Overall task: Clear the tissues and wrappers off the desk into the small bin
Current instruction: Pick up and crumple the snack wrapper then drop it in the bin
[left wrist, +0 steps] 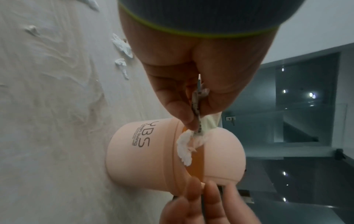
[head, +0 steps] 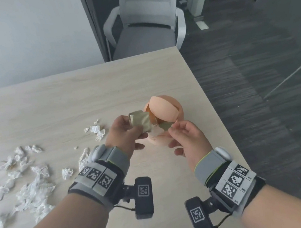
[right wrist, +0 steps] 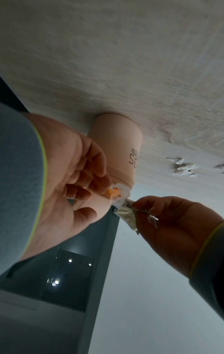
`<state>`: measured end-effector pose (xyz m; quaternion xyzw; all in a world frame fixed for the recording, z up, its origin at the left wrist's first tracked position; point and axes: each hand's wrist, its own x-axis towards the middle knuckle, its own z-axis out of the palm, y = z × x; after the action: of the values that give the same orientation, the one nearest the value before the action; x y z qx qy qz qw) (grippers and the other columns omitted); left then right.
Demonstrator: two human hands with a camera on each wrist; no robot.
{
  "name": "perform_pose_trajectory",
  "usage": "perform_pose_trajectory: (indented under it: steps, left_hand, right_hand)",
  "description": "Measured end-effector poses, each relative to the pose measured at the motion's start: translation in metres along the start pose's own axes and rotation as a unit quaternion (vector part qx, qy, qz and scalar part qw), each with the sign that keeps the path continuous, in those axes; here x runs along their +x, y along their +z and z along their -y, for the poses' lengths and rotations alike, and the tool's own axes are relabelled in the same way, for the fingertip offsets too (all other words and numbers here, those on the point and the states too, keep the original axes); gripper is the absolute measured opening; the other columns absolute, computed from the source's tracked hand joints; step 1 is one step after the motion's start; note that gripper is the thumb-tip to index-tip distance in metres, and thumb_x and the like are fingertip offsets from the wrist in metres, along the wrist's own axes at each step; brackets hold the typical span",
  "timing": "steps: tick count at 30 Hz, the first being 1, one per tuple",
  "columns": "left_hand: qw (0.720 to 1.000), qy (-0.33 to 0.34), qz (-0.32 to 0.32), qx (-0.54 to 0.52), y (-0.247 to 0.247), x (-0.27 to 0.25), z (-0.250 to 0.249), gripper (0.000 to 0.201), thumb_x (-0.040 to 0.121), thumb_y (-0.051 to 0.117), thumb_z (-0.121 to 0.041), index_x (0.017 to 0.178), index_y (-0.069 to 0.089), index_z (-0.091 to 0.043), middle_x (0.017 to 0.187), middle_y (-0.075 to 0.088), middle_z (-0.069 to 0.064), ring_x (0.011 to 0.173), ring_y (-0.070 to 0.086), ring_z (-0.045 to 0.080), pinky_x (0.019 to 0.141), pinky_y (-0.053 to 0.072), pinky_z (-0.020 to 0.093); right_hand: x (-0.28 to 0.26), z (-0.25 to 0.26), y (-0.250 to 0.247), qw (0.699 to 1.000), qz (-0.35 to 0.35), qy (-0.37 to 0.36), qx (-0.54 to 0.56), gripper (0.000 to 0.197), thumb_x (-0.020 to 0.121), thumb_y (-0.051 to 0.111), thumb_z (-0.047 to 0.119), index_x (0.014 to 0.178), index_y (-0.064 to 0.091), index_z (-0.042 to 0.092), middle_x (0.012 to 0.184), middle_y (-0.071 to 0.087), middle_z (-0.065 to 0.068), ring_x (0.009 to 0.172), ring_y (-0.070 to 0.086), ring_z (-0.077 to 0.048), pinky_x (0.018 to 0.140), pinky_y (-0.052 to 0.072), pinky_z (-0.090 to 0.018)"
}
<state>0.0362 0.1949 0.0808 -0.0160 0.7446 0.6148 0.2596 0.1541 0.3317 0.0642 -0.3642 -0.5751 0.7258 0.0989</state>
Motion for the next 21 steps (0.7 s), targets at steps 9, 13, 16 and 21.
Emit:
perform_pose_trajectory:
  steps: [9, 13, 16, 21]
  left_hand:
    - [0.896, 0.272, 0.012, 0.350, 0.027, 0.021, 0.012, 0.031, 0.075, 0.061, 0.000, 0.067, 0.059, -0.030, 0.085, 0.064, -0.008, 0.070, 0.059, 0.021, 0.060, 0.049, 0.032]
    - [0.832, 0.313, 0.106, 0.446, 0.026, 0.023, 0.012, 0.024, 0.082, 0.052, -0.015, 0.084, 0.074, -0.024, 0.099, 0.069, -0.008, 0.081, 0.065, 0.020, 0.067, 0.051, 0.030]
    - [0.774, 0.226, 0.165, 0.567, 0.024, 0.023, 0.007, 0.036, 0.081, 0.048, -0.025, 0.108, 0.069, -0.036, 0.127, 0.057, -0.017, 0.102, 0.062, 0.016, 0.078, 0.054, 0.035]
    - [0.765, 0.200, 0.192, 0.581, 0.031, 0.016, 0.006, 0.055, 0.080, 0.050, -0.022, 0.133, 0.050, -0.038, 0.136, 0.047, -0.017, 0.105, 0.060, 0.019, 0.071, 0.046, 0.030]
  right_hand:
    - [0.004, -0.010, -0.020, 0.995, 0.024, 0.013, -0.092, 0.013, 0.093, 0.057, 0.015, 0.084, 0.066, 0.010, 0.078, 0.071, 0.001, 0.062, 0.060, -0.015, 0.059, 0.042, -0.031]
    - [0.005, -0.011, -0.022, 0.993, 0.037, 0.019, -0.107, 0.014, 0.093, 0.057, 0.018, 0.085, 0.066, 0.010, 0.078, 0.072, 0.001, 0.064, 0.061, -0.014, 0.060, 0.043, -0.033]
    - [0.005, -0.012, -0.022, 0.993, 0.044, 0.019, -0.112, 0.015, 0.093, 0.057, 0.020, 0.083, 0.067, 0.012, 0.077, 0.072, 0.002, 0.063, 0.061, -0.014, 0.060, 0.043, -0.032]
    - [0.004, -0.015, -0.022, 0.990, 0.050, 0.021, -0.130, 0.015, 0.092, 0.058, 0.022, 0.085, 0.067, 0.012, 0.078, 0.072, 0.003, 0.063, 0.060, -0.012, 0.062, 0.044, -0.032]
